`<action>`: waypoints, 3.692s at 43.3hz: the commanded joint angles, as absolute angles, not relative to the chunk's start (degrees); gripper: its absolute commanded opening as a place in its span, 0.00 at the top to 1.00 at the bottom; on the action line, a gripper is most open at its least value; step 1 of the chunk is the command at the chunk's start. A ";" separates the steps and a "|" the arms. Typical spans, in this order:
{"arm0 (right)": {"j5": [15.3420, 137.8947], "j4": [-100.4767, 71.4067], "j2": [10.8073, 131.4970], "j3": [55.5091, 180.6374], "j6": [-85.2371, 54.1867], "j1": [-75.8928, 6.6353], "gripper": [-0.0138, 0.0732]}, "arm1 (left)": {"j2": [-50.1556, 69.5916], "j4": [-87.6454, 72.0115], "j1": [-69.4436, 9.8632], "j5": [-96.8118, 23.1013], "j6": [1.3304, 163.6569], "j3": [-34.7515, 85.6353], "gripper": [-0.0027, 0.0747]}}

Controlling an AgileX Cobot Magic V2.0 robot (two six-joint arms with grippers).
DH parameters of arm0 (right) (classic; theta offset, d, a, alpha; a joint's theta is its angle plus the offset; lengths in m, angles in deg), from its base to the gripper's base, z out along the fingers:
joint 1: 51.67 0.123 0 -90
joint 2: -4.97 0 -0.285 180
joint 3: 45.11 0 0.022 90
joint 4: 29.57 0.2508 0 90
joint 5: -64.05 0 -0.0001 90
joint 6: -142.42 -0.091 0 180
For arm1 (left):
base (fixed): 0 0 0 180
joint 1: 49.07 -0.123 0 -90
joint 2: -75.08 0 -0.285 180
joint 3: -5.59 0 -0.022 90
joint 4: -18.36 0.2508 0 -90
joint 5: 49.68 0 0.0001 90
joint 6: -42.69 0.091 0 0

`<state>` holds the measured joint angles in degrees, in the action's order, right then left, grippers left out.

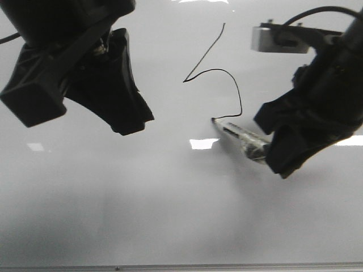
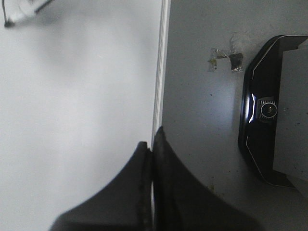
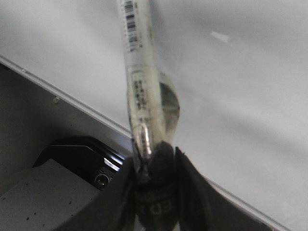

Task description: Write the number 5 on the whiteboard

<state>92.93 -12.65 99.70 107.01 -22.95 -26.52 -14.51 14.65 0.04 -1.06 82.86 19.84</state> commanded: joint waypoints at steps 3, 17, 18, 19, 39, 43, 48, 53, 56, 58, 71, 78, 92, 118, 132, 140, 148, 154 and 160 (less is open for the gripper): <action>90.49 -10.85 99.84 112.24 -23.14 -23.66 0.91 | -12.36 13.89 0.32 -3.02 82.25 17.88 0.99; 94.11 -11.15 87.38 115.89 -23.14 -29.40 0.91 | -12.36 13.89 0.32 -3.12 82.25 17.88 0.99; 94.41 -11.15 87.50 116.49 -23.14 -30.22 0.91 | -12.36 13.89 0.32 -3.12 82.25 17.88 0.99; 94.63 -11.15 87.72 117.08 -23.14 -30.98 0.91 | -12.36 13.89 0.32 -3.12 82.25 17.88 0.99; 100.59 -11.09 92.76 123.18 -23.02 -33.46 0.91 | -12.36 13.89 0.32 -3.24 82.25 17.88 0.99; 100.51 -11.09 92.76 123.18 -23.02 -33.46 0.91 | -12.36 13.89 0.32 -3.24 82.25 17.88 0.99; 100.46 -11.09 93.44 123.18 -23.02 -33.46 0.91 | -12.36 13.89 0.32 -3.24 82.25 17.88 0.99; 100.46 -11.09 94.35 123.18 -23.02 -33.46 0.91 | -12.36 13.89 0.32 -3.24 82.25 17.88 0.99; 100.37 -11.09 94.69 123.18 -23.02 -33.46 0.91 | -12.36 13.89 0.32 -3.24 82.25 17.88 0.99; 100.08 -11.09 94.82 123.18 -23.02 -33.46 0.91 | -12.36 13.79 0.32 -3.24 82.25 17.88 0.99; 99.42 -11.43 94.88 123.18 -24.80 -33.53 0.91 | -12.36 13.79 0.32 -3.24 82.25 17.88 0.99; 100.67 -15.04 94.88 123.18 -30.10 -34.26 0.91 | -12.36 13.79 0.32 -3.24 82.25 17.88 0.99; 104.08 -18.05 90.73 123.18 -32.33 -40.57 0.91 | -12.36 13.79 0.32 -3.24 82.25 17.88 0.99; 111.60 -22.12 82.14 118.44 -3.99 -24.65 0.91 | -12.27 12.53 0.32 9.77 82.25 9.78 0.77; 110.93 -22.69 82.14 116.89 -3.99 -18.00 0.91 | -12.27 11.62 0.32 12.19 83.00 3.57 0.27; 110.93 -22.69 82.14 116.89 -3.99 -15.66 0.91 | -12.37 11.73 0.32 7.45 87.13 3.16 0.27; 110.95 -22.69 82.12 116.89 -3.94 -12.72 0.91 | -12.37 11.60 0.32 3.96 88.66 3.16 0.27; 110.22 -22.64 81.71 116.89 -3.94 -11.15 0.91 | -13.07 11.60 0.32 4.61 88.66 3.16 0.29; 108.13 -21.58 79.60 116.89 -3.94 -10.52 0.91 | -14.75 10.80 0.32 6.08 88.66 3.16 0.40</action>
<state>111.82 -22.51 82.31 115.49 -4.72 -10.68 -15.62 12.34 0.04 7.28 88.49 5.03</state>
